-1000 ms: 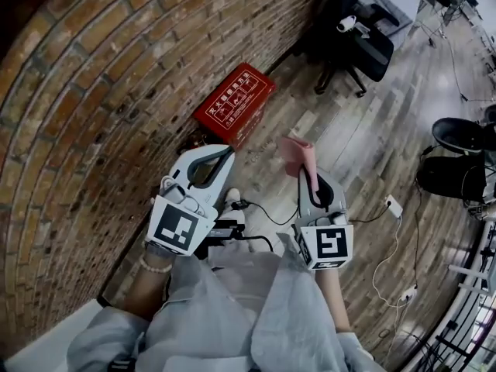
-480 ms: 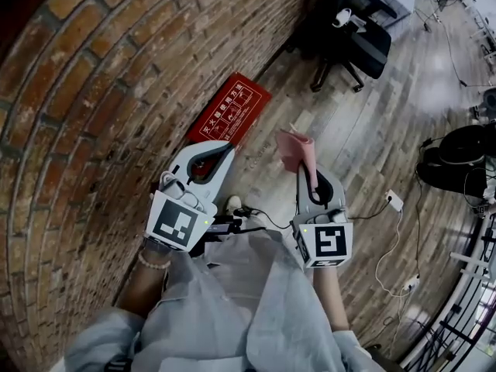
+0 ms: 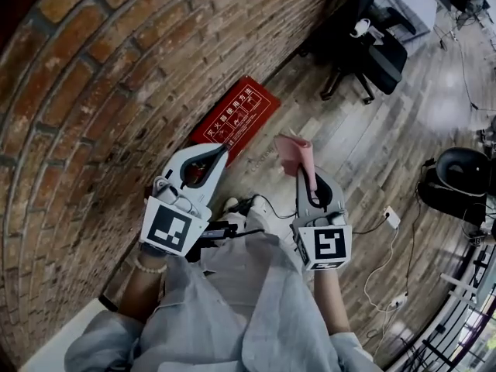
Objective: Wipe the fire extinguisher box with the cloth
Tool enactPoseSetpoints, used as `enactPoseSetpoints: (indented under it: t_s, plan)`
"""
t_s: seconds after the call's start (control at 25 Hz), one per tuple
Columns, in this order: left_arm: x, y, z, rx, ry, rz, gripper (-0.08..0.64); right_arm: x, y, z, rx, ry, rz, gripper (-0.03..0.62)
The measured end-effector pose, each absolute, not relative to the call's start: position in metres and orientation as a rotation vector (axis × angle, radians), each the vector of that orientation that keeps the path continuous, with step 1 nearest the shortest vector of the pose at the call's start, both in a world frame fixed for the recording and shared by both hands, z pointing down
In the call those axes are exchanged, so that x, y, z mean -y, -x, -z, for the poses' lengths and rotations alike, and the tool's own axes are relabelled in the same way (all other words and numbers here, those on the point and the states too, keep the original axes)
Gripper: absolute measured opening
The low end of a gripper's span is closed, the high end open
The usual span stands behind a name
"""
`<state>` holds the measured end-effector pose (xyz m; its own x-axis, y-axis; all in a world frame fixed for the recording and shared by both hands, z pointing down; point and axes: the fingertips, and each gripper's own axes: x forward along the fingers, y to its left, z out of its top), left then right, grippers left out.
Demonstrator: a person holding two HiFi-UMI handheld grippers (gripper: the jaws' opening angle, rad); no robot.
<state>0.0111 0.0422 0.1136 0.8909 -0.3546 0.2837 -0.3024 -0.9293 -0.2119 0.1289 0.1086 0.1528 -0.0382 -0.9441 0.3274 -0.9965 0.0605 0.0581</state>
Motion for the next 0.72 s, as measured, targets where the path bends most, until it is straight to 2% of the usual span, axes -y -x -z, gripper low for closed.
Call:
enactPoseSetpoints:
  t_s: [0.72]
  plan:
    - [-0.024, -0.013, -0.158, -0.820, 2.903, 0.598, -0.003, -0.064, -0.150, -0.216, 2.200, -1.602, -0.282, 0.020]
